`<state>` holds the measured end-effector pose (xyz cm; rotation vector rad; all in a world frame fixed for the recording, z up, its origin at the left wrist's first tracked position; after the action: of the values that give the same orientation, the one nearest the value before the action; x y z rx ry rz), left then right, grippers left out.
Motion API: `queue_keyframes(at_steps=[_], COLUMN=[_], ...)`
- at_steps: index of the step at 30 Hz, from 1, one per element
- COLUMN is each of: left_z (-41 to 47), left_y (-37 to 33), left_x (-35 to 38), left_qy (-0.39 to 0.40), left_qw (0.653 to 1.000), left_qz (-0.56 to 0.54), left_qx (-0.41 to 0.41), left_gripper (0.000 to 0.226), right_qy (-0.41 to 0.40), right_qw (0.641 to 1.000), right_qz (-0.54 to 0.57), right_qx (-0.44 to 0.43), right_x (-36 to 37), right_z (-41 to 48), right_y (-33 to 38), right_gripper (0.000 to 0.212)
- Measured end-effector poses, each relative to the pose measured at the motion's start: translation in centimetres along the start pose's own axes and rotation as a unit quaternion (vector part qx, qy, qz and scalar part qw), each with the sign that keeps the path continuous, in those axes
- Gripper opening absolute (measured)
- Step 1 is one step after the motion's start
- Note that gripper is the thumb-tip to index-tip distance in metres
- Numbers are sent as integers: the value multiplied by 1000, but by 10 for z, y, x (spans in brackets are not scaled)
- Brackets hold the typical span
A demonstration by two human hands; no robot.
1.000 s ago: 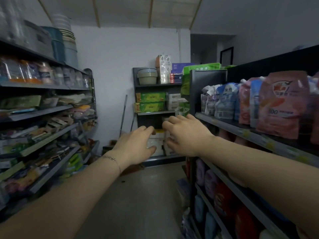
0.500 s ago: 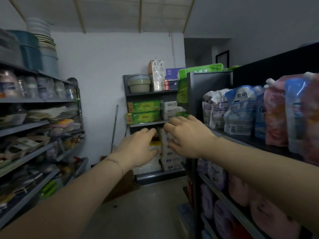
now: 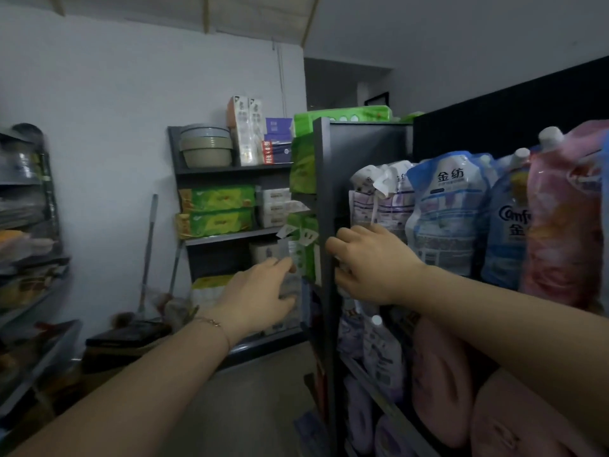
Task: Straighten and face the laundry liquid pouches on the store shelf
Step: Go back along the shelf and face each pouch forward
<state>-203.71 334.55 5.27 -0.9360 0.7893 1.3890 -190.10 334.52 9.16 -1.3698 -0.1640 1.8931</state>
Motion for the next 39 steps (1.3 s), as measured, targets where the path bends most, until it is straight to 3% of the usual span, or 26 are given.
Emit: queue_keyframes(at_steps=[9,23,27,31,34,39], left_z=[135,290,315,341,356,364], left_y=[-24,-75,-92,-94,-95,-103], left_x=[71,148,168,190,204,215], left_qy=[6,39,36,67,94,137], left_qw=[994,962,960,953,904,826], left_qz=[-59,-175,-214,-289,-416,-545], left_qx=[97,206,176,64,-1,-27], left_gripper=[49,32,47,56,67,86], right_qy=[38,132,189,244,207,179], right_qw=[995,977,969,950,952,942], right_qz=[-54,-94,-122,-158,-173,-148], right_qx=[73,135,97,110,144,243], right_x=[79,185,207,229,227,204], right_z=[38,80,82,75,57,23], right_y=[-80,-178,-187,-201,-212,-223], right_gripper=[32,47,39,39,42,46])
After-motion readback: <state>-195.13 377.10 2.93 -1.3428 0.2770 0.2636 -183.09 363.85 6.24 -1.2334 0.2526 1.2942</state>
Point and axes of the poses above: each hand's wrist, its own z-axis towards the middle knuckle, its own x-axis out of the palm, y = z × x, the point moved 8 cm from there along z, towards the middle knuckle, and after that the axes turned 13 degrees about -x, right-handed, at the moved point
